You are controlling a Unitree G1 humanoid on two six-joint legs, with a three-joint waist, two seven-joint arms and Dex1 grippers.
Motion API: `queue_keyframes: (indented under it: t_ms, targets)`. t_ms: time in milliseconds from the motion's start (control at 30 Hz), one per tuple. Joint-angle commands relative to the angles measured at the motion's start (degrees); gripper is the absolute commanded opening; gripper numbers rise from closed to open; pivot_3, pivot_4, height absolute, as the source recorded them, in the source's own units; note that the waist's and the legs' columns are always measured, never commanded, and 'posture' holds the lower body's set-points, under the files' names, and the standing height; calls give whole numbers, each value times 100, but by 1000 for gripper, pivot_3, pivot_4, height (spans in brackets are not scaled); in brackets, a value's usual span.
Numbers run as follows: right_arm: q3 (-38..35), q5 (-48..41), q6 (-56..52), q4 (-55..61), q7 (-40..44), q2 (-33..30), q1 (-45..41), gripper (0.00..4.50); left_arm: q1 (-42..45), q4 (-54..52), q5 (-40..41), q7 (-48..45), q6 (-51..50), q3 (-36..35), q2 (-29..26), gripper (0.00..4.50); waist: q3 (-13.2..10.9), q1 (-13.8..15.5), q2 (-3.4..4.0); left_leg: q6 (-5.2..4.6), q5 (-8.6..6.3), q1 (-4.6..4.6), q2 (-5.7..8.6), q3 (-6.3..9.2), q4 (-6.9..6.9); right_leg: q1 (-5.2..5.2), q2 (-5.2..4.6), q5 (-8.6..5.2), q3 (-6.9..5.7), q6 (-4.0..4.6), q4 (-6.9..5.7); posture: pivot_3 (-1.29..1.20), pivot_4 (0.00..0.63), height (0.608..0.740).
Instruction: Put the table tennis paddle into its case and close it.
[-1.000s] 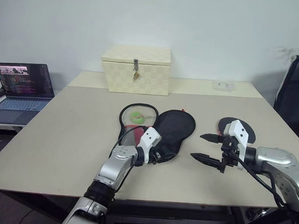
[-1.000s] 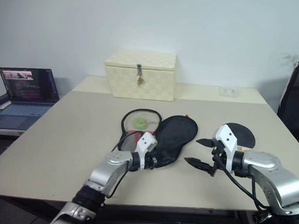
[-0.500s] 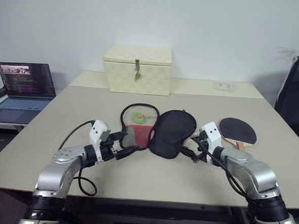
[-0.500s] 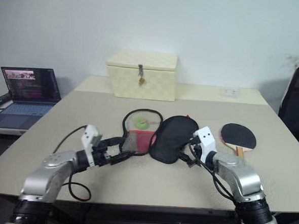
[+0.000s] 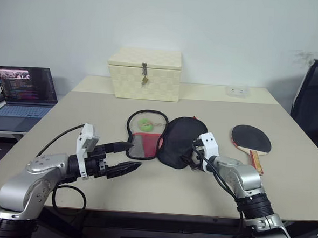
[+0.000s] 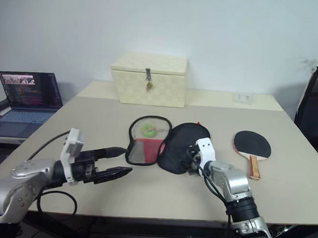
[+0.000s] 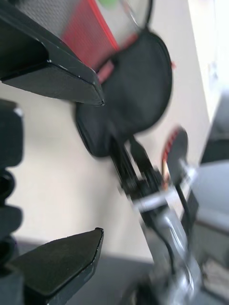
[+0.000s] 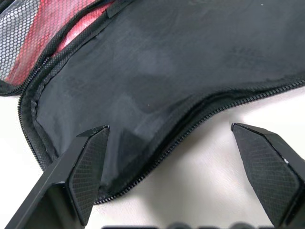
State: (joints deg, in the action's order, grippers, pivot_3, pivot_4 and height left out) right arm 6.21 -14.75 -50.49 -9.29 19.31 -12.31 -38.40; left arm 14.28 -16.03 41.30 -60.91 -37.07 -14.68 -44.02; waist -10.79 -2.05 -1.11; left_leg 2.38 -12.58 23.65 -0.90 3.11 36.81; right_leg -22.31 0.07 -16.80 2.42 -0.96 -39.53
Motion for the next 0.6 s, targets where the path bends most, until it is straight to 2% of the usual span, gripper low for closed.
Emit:
queue_keyframes:
  t_ms: [33,67,167,333,533,600]
  targets:
    - [83,-43,87,-46,132,274,-180,4500,41,-254,182,-21,-26,-172,-183,4475,0,-3,0,0,0,-2,0,-3,-1,0,0,-1,2,1,-1,0,150,740]
    - [79,-34,105,-87,125,347,-215,4500,32,-257,194,1,-24,-165,-191,4475,0,-18,0,0,0,-4,-1,-4,-2,0,2,-1,2,1,-1,0,150,740]
    - [71,5,165,-170,91,545,-300,3940,16,-268,182,55,0,-120,-186,4500,0,-63,0,0,0,-8,-3,-9,-8,0,4,-2,5,3,-1,0,150,740]
    - [-93,-24,111,-207,43,712,-386,2161,27,-281,155,95,21,-69,-170,4500,0,-86,1,0,0,-7,-5,-6,-17,-3,5,-4,4,7,2,0,150,740]
    - [-443,-57,-52,-346,93,367,-489,64,91,-225,54,28,88,68,-200,4500,-1,-76,0,0,0,-6,0,-5,-18,-2,2,-4,2,6,4,0,150,740]
    - [-532,-86,-190,-298,185,152,-458,27,123,-205,33,-15,109,133,-209,4500,-1,-74,1,0,0,-5,0,-5,-18,-2,2,-4,2,7,6,0,150,740]
